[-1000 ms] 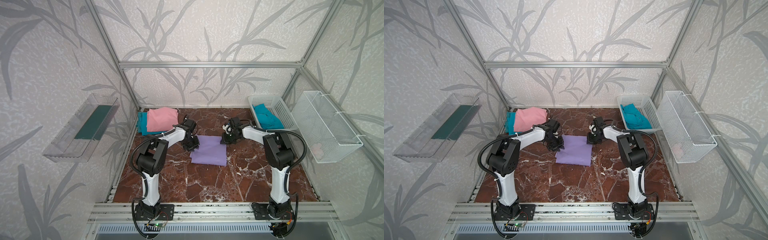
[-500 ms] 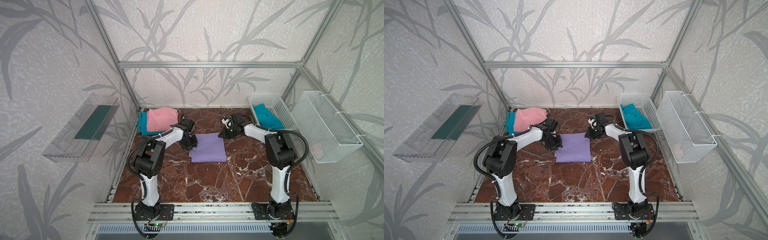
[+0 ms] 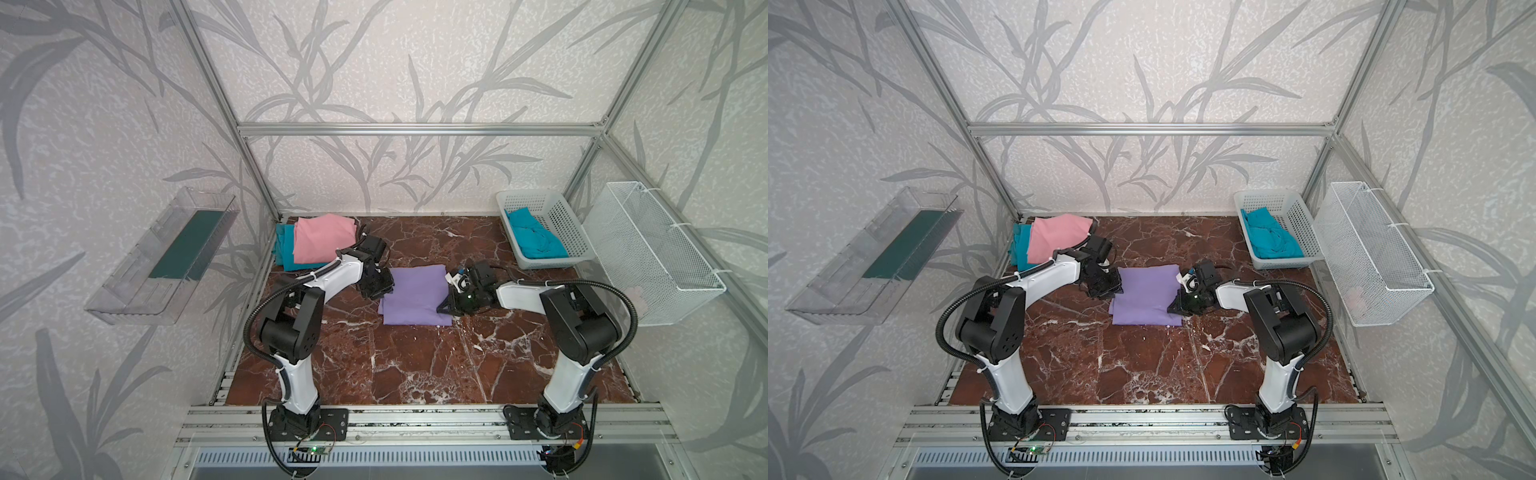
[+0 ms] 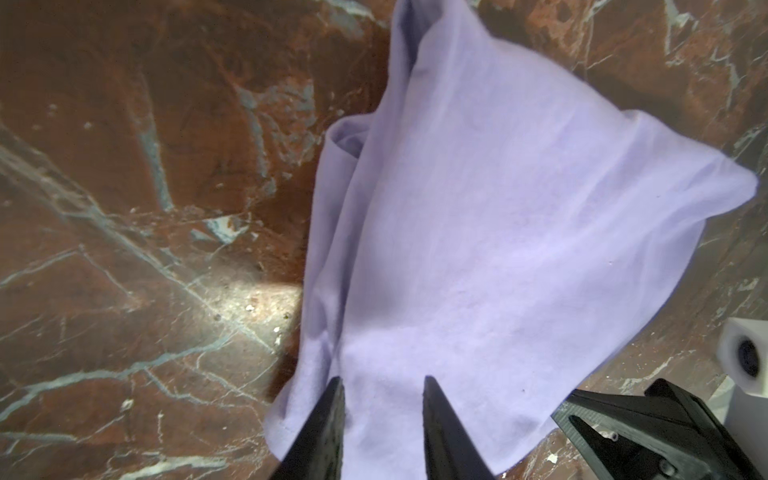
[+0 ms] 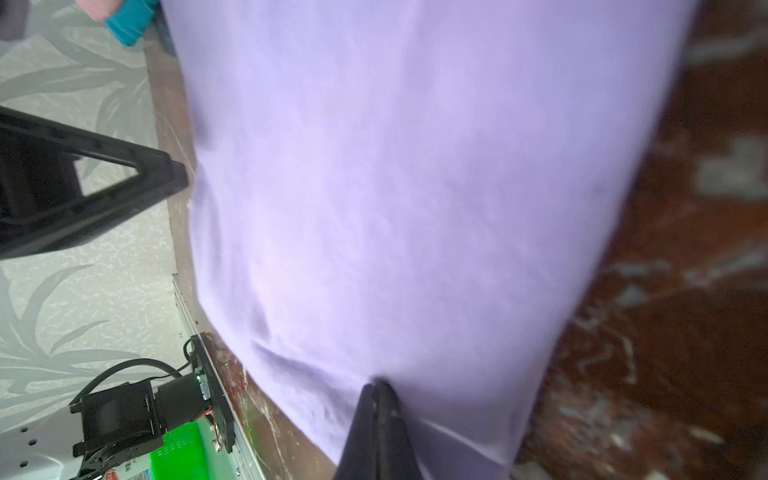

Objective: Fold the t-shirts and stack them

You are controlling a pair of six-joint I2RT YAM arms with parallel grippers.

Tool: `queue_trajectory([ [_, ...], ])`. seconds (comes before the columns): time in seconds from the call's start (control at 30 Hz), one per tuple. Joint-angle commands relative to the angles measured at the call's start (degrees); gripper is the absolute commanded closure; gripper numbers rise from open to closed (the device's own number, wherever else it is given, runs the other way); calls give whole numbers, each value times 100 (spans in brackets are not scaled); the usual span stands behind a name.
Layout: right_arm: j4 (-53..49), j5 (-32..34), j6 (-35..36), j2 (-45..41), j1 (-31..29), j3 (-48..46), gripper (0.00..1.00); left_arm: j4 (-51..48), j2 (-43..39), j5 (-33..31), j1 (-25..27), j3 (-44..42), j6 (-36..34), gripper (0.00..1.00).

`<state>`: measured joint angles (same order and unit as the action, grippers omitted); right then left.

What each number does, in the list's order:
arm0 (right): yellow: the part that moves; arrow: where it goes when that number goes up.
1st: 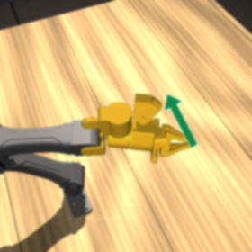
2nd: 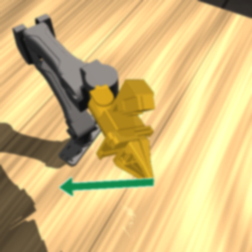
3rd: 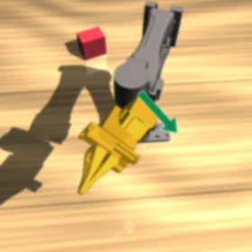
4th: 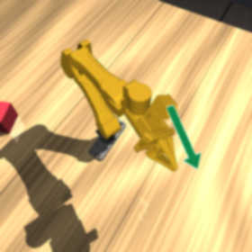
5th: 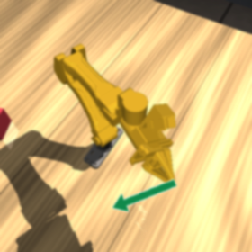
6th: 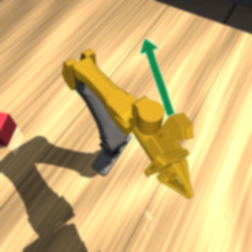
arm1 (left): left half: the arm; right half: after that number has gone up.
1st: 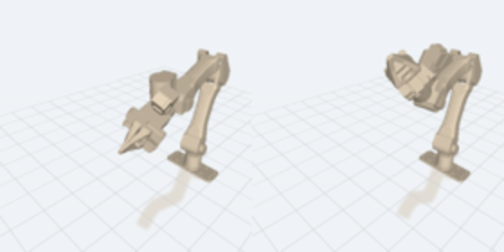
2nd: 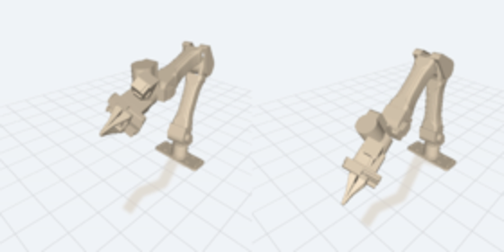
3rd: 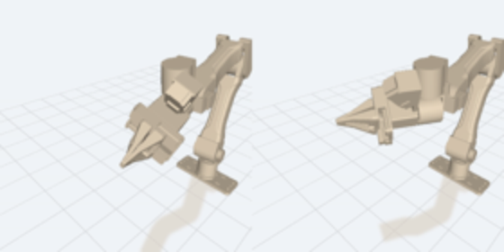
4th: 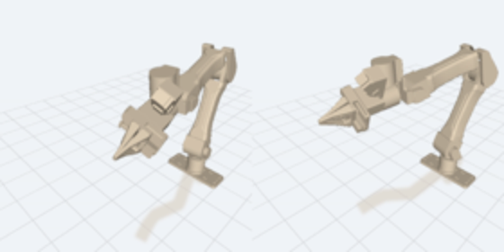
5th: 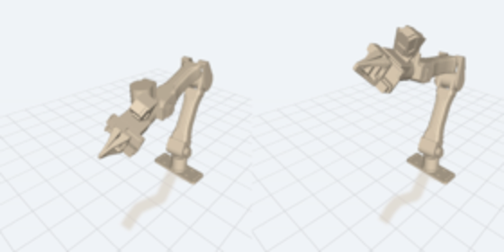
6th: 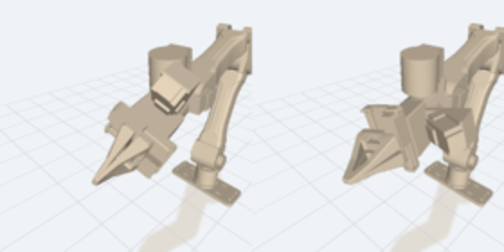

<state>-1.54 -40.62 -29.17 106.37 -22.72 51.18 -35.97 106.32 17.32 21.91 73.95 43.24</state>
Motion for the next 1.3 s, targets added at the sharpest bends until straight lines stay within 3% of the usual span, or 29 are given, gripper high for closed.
queue_trajectory([
  [0.0,170,-16,60,69,19,17,96,-288,-304,-379,-11,24,-93,64],
  [0.3,-928,432,860,-487,16,587,96,-463,-3,-943,-55,226,-334,49],
  [0.63,-1141,379,895,-738,24,657,96,632,427,-172,114,-142,97,44],
  [0.73,-1173,371,904,-747,24,654,96,837,562,2,214,-223,205,56],
  [0.9,-1215,414,921,-784,39,674,96,942,713,98,211,-151,193,100],
  [1.07,-1272,432,939,-808,101,701,96,413,811,-97,-76,546,-147,100],
  [1.27,-1243,450,948,-828,151,640,96,-638,1155,-455,-617,2126,-722,100],
])
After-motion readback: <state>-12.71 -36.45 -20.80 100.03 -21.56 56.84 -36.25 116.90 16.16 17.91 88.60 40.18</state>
